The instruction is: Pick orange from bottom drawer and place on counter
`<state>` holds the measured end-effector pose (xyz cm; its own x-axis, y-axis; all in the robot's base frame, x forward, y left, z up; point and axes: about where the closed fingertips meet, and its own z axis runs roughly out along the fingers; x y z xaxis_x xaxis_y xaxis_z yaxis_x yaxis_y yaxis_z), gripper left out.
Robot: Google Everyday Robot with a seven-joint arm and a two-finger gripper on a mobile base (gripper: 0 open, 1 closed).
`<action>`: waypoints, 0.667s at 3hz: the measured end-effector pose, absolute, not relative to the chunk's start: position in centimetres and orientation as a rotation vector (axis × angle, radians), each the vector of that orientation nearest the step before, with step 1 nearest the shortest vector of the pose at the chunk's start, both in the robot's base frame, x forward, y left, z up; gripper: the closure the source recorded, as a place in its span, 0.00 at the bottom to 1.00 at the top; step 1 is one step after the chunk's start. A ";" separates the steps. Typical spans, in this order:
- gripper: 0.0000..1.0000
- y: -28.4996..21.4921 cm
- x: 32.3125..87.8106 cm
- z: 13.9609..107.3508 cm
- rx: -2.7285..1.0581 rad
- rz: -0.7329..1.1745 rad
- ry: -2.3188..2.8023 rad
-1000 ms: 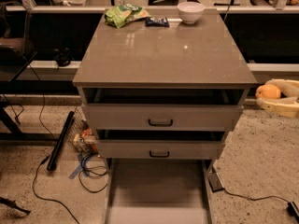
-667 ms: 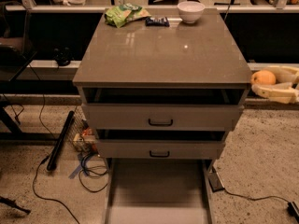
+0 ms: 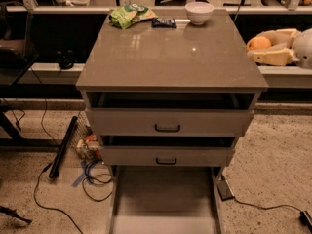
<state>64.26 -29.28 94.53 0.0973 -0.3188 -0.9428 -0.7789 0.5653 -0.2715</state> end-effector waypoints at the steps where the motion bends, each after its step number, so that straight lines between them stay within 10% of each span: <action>1: 1.00 -25.9 67.9 94.5 -1.031 0.456 1.534; 2: 1.00 -21.6 71.9 93.9 -1.054 0.490 1.576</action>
Offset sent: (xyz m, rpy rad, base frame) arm 0.1115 0.0967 -0.0087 -0.0674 0.1408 0.0398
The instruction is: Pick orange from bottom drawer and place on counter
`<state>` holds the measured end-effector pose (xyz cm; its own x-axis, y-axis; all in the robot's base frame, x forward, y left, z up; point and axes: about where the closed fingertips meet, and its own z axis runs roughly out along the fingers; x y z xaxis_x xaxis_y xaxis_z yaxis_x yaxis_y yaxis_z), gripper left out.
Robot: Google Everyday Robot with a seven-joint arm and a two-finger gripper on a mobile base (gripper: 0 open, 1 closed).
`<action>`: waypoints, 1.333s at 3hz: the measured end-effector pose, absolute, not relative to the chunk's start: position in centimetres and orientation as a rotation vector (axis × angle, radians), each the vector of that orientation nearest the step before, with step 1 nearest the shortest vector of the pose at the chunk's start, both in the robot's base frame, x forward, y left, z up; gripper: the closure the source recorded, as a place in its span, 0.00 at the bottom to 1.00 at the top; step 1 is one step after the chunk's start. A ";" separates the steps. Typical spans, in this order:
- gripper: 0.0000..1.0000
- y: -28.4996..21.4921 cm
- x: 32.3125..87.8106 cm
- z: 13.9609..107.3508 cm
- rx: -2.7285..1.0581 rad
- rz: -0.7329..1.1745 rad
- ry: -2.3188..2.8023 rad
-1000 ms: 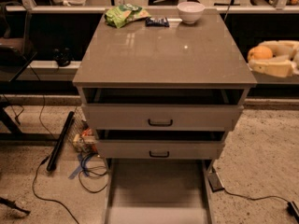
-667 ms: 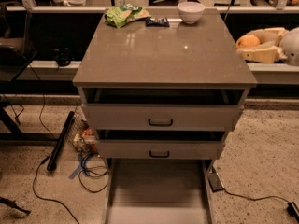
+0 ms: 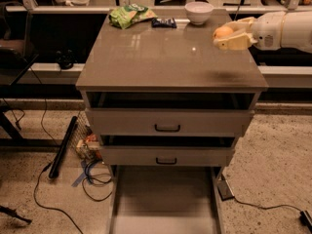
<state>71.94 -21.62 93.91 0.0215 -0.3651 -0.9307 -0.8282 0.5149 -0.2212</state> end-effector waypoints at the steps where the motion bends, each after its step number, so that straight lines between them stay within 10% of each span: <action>1: 1.00 -21.6 71.9 93.9 -1.054 0.490 1.576; 4: 1.00 -15.3 80.6 86.5 -1.028 0.525 1.826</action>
Offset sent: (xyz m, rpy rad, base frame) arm 0.0708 0.0532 -0.0445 -0.0620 0.1560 0.0147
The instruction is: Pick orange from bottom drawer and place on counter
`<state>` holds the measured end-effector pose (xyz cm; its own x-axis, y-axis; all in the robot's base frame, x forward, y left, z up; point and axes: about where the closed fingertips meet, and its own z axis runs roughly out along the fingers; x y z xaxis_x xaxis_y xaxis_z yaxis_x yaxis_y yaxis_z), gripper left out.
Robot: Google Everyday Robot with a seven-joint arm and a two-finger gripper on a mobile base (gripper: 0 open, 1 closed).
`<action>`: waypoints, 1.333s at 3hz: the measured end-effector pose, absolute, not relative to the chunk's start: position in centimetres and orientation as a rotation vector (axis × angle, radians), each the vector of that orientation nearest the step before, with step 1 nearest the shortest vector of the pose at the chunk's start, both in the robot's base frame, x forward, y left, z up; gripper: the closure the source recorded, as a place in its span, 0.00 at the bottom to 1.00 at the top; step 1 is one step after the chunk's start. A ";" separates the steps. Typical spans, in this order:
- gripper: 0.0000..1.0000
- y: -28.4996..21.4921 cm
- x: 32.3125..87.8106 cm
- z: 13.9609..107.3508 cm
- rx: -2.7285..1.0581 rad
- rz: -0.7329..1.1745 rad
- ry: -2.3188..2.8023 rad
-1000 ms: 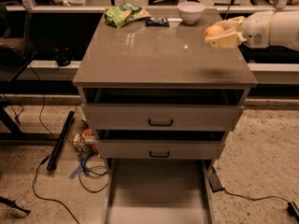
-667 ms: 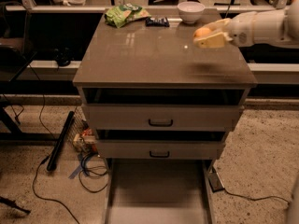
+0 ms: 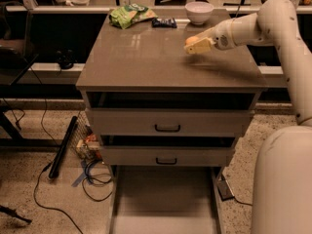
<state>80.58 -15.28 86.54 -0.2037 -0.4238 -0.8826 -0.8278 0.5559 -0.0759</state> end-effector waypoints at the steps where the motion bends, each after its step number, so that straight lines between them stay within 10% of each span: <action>1: 0.86 -14.3 82.8 85.0 -0.981 0.506 1.895; 4: 0.15 -13.9 85.3 84.3 -0.891 0.488 1.950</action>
Offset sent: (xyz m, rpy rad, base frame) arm 0.0568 0.0122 -0.0201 -0.0203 0.0813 -0.1488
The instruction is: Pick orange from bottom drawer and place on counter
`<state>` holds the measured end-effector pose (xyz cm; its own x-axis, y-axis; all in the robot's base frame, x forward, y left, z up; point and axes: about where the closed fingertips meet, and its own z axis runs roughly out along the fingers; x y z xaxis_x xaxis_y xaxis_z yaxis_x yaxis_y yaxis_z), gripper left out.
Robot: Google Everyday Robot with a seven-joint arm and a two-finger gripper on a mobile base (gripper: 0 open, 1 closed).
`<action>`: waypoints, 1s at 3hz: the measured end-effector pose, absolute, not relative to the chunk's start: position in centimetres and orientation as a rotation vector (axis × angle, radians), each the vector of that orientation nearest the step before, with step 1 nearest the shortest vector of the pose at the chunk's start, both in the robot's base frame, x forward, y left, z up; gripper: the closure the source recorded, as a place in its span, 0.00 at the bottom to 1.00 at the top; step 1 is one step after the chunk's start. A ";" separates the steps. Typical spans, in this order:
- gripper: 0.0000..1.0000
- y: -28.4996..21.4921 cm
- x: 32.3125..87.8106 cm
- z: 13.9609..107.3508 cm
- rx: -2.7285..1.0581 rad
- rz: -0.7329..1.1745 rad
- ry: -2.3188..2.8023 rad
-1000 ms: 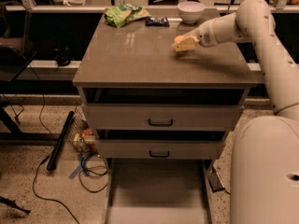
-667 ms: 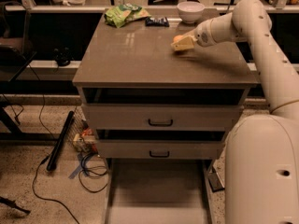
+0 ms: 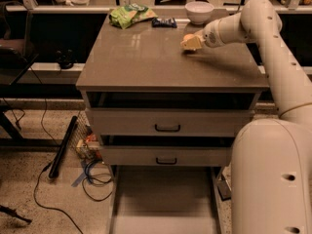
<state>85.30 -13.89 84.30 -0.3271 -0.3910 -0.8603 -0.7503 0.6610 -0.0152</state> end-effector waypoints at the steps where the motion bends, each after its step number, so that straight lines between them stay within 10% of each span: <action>1: 0.00 -14.4 85.4 84.5 -0.876 0.484 1.953; 3: 0.00 -23.4 83.0 87.7 -0.682 0.357 2.001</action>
Offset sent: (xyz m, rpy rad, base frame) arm -0.0230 -0.0874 0.0320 -0.0004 -0.0264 -0.1814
